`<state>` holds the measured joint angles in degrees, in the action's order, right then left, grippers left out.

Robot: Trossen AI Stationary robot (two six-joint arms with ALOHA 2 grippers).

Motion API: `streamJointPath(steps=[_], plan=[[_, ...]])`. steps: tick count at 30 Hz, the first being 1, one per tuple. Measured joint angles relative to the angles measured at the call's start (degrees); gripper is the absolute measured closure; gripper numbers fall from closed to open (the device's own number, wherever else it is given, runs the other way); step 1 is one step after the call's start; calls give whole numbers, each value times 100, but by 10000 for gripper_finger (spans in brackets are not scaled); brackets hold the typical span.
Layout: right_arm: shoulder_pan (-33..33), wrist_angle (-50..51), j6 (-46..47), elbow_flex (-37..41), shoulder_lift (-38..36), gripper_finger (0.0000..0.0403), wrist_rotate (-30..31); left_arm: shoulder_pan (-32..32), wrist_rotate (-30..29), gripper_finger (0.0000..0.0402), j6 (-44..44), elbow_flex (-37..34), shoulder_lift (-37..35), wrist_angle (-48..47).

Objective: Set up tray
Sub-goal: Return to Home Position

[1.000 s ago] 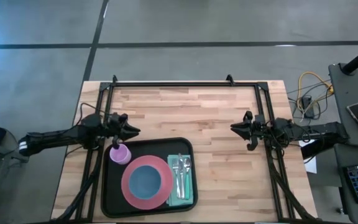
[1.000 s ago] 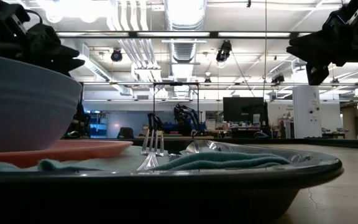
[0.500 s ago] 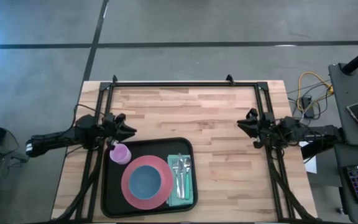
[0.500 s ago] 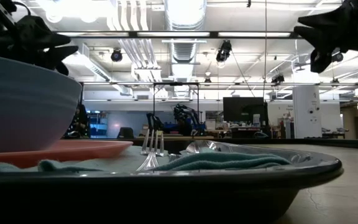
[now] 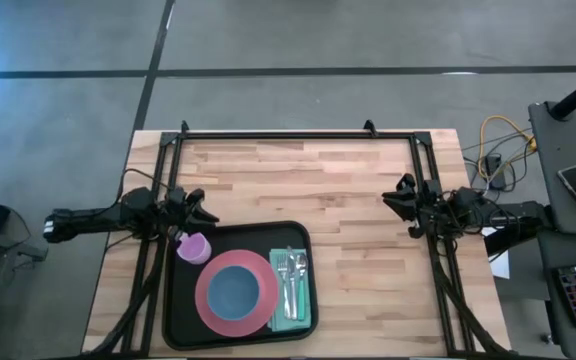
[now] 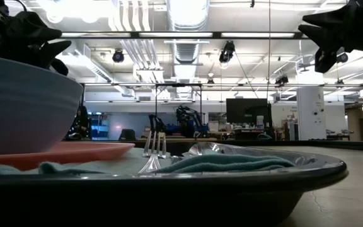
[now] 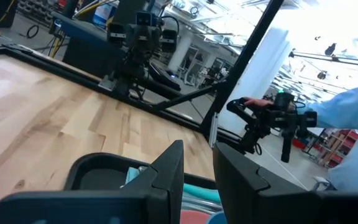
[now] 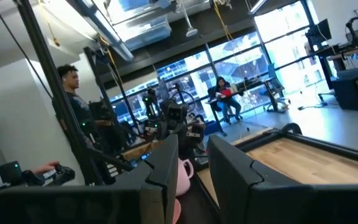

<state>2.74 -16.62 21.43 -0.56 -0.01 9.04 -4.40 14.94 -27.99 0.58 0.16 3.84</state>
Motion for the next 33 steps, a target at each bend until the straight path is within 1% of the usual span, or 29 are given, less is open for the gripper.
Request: streamJointPath(steps=[7, 16, 22, 33], plan=[[0, 4, 0, 0, 0, 319, 0, 0, 0, 333, 0, 0, 22, -4], [-2, 8, 0, 0, 20, 332, 2, 0, 2, 333, 0, 2, 163, -26], [-1, 9, -2, 2, 190, 334, 4, 0, 2, 333, 0, 2, 427, -26], [-2, 10, 0, 2, 278, 321, 4, 0, 4, 333, 0, 2, 991, -26]])
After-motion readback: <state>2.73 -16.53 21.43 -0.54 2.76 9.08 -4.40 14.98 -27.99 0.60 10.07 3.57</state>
